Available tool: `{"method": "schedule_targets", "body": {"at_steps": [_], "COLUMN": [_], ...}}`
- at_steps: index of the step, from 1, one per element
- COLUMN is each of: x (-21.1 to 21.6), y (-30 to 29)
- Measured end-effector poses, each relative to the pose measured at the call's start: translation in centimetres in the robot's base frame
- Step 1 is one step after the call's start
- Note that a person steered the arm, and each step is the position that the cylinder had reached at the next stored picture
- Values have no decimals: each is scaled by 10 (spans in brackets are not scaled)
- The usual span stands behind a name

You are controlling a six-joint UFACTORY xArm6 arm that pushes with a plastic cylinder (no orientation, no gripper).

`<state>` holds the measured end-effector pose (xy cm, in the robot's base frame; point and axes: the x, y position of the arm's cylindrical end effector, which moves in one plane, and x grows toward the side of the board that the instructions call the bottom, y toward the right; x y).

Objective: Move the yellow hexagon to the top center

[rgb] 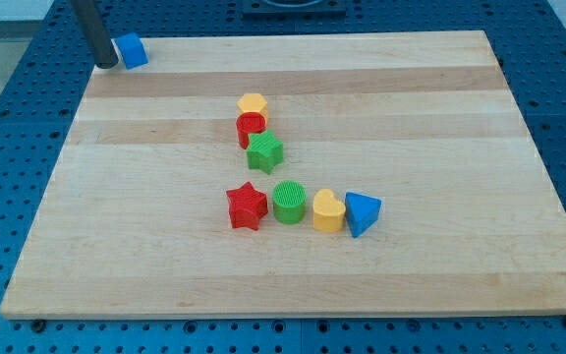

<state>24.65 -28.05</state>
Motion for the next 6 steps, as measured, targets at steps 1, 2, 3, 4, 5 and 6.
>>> {"method": "schedule_targets", "body": {"at_steps": [1, 2, 3, 4, 5, 6], "x": [0, 0, 1, 47, 67, 78], "y": [-1, -3, -2, 29, 37, 40]}}
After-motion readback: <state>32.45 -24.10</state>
